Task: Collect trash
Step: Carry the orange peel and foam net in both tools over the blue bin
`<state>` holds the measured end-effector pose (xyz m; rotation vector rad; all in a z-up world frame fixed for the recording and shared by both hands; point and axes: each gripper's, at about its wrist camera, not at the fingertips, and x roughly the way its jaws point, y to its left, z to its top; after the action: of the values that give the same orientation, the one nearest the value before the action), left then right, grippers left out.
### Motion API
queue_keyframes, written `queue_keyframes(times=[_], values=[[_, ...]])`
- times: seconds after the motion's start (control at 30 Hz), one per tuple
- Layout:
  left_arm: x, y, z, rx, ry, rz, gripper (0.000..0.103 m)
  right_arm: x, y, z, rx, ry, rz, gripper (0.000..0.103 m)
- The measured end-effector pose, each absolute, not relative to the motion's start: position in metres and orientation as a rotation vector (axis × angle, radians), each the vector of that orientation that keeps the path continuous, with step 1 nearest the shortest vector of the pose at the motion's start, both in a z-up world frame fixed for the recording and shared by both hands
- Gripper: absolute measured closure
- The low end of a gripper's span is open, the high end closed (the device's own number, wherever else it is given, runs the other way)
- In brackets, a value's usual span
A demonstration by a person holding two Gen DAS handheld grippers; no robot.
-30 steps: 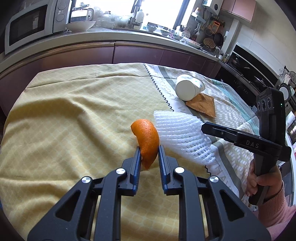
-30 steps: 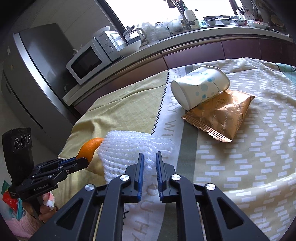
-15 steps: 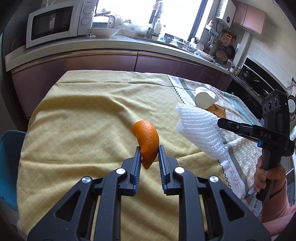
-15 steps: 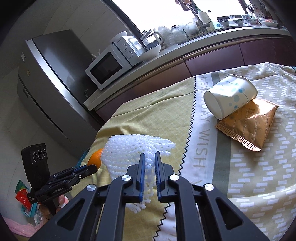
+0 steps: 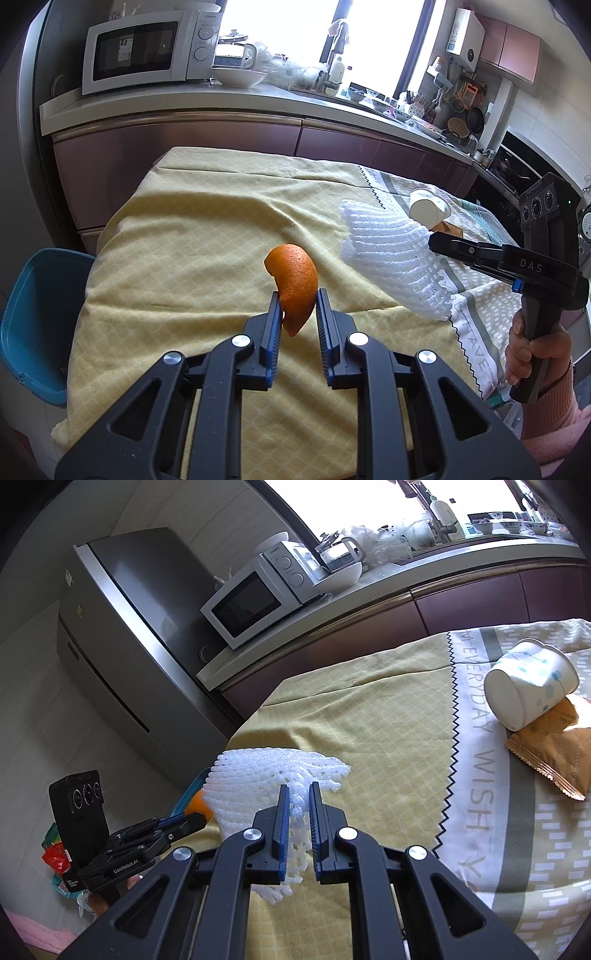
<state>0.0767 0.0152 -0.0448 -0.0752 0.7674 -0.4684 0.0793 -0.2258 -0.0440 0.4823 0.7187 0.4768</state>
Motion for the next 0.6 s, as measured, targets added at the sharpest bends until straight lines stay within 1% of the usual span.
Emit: queue_keyframes(times=[0.6], values=[[0.06, 0.074, -0.035, -0.107, 0.729, -0.369, 0.084, 0.096, -0.172, -0.039, 0.452, 0.737, 0.577, 0.094]])
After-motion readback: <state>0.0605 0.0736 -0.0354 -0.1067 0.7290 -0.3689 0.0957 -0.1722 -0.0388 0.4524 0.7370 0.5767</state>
